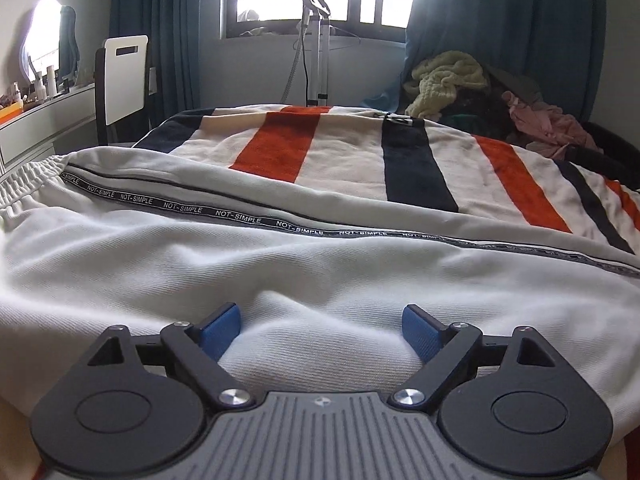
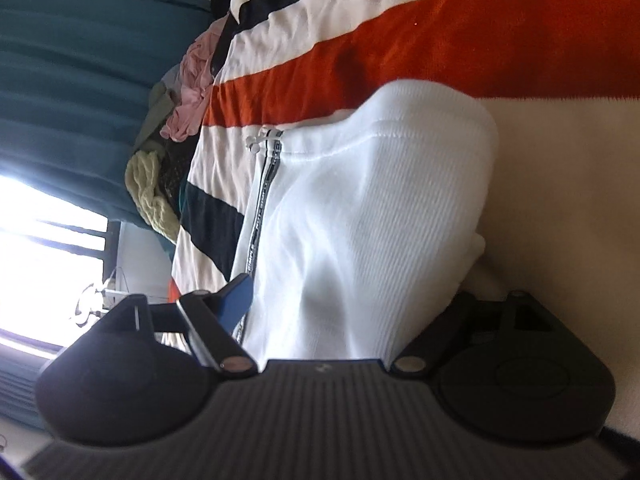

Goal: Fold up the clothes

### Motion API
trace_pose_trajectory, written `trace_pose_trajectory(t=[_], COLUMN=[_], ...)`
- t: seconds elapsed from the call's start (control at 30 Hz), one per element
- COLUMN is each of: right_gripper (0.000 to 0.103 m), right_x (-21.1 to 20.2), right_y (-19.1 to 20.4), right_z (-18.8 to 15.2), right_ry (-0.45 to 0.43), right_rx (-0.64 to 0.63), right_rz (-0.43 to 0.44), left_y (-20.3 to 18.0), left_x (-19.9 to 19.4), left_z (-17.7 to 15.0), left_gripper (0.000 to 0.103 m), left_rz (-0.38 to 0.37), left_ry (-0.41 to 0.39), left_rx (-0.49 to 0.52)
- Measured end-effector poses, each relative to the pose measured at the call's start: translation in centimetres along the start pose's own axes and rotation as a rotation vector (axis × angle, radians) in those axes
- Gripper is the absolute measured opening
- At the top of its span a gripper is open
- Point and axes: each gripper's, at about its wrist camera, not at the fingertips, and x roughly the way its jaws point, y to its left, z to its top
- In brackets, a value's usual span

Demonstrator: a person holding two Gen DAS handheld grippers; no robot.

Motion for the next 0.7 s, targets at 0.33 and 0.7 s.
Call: trace_pose_trajectory(t=[0.33,0.7], right_gripper=[0.083,0.058], right_x=[-1.0,-0.2], right_y=[1.6,0.7], right_z=[0.3,0.5], right_ry=[-0.121,-0.136], right_rx=[-0.068,-0.072], right_rz=[0.185,-0.048], left_y=[0.5,0.7], left_x=[0.5,0.9], left_z=[0.1,0.2], left_gripper=[0.089,0.09], left_rz=[0.001,0.001], left_ry=[0.013,0.016], left_rx=[0.024,0.031])
